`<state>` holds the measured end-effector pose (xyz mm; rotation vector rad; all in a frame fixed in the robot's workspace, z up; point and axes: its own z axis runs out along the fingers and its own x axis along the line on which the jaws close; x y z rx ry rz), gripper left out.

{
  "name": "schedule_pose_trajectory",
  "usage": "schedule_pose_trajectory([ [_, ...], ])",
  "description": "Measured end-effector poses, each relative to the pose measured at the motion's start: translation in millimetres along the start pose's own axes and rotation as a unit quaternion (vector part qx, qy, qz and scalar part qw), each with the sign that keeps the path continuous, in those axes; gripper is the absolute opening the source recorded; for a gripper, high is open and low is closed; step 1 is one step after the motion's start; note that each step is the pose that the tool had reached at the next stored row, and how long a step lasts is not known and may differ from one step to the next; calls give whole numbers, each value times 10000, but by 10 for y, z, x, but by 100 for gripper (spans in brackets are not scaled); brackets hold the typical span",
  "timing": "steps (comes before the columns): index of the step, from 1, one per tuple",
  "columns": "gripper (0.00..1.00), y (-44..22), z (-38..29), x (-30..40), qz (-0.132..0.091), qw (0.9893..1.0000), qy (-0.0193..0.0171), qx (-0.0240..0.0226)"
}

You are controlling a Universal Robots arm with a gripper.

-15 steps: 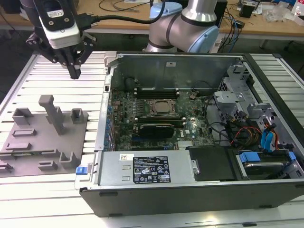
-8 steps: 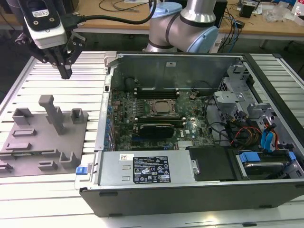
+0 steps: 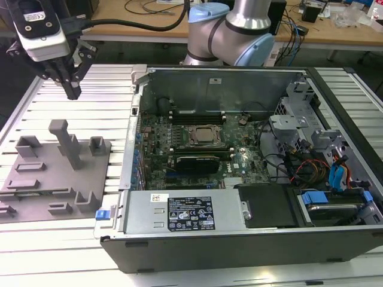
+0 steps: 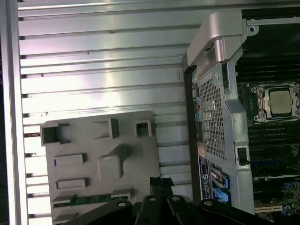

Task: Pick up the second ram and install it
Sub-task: 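Reach for the second ram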

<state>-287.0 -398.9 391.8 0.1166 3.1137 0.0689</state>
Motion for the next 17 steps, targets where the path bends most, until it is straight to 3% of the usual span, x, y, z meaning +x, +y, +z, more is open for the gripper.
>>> schedule_pose_trajectory([
  [8, 11, -12, -2, 152, 0, 10000, 0, 0],
  [17, 11, -28, -6, 370, 0, 10000, 0, 0],
])
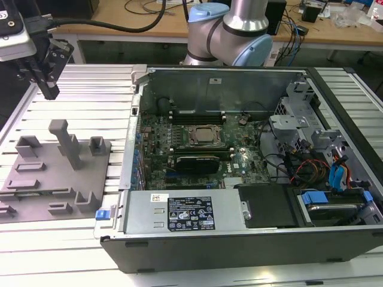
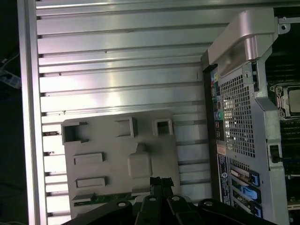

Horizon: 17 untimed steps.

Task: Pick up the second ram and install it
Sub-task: 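Reach for the second ram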

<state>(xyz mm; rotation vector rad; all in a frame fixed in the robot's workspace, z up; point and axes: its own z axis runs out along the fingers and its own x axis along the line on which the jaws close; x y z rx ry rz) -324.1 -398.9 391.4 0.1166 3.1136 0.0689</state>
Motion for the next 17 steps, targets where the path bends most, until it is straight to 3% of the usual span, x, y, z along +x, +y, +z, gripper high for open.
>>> schedule_pose_trajectory([
  [13, 11, -17, -2, 226, 0, 10000, 0, 0],
  [17, 11, -65, -4, 318, 0, 10000, 1, 0],
])
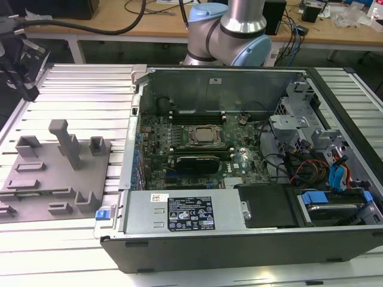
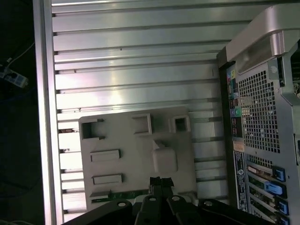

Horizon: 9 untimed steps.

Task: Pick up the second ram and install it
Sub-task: 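Reach for the second ram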

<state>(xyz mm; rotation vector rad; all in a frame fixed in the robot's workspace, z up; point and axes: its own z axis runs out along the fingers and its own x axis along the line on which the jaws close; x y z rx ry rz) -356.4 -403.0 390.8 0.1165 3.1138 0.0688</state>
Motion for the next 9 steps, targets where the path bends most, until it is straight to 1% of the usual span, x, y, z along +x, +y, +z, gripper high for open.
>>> schedule_pose_trajectory([
  [3, 11, -37, -1, 54, 0, 10000, -1, 0],
  [9, 11, -69, 0, 166, 1, 10000, 0, 0],
])
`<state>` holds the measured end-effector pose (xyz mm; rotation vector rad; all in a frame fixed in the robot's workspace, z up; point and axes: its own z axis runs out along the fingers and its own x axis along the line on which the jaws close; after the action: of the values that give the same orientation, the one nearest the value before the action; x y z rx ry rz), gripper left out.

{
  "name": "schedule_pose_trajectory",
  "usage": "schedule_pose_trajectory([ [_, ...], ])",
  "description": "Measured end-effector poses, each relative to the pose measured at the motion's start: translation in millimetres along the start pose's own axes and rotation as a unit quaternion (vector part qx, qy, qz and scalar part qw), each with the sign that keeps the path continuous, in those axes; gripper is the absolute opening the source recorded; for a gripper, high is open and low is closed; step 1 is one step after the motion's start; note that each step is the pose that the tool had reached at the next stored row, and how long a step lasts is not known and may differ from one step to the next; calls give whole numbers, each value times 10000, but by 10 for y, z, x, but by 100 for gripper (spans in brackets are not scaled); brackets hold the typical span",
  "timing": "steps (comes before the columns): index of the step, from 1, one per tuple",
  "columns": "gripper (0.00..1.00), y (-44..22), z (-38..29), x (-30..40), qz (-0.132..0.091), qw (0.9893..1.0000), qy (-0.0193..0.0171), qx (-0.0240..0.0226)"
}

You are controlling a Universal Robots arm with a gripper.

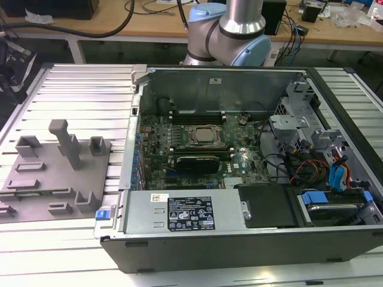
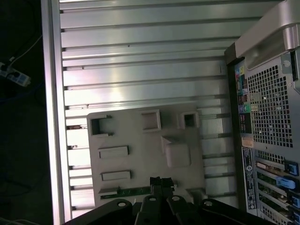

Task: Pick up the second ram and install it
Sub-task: 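Reach for the second ram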

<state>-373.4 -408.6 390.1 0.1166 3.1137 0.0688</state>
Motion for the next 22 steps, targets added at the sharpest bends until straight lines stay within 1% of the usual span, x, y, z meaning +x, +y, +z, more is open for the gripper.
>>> schedule_pose_trajectory([
  [4, 11, -24, 3, 70, -1, 10000, 0, 0],
  [8, 11, -38, 7, 107, 0, 10000, 0, 0],
  [22, 11, -70, 28, 196, 0, 10000, 0, 0],
])
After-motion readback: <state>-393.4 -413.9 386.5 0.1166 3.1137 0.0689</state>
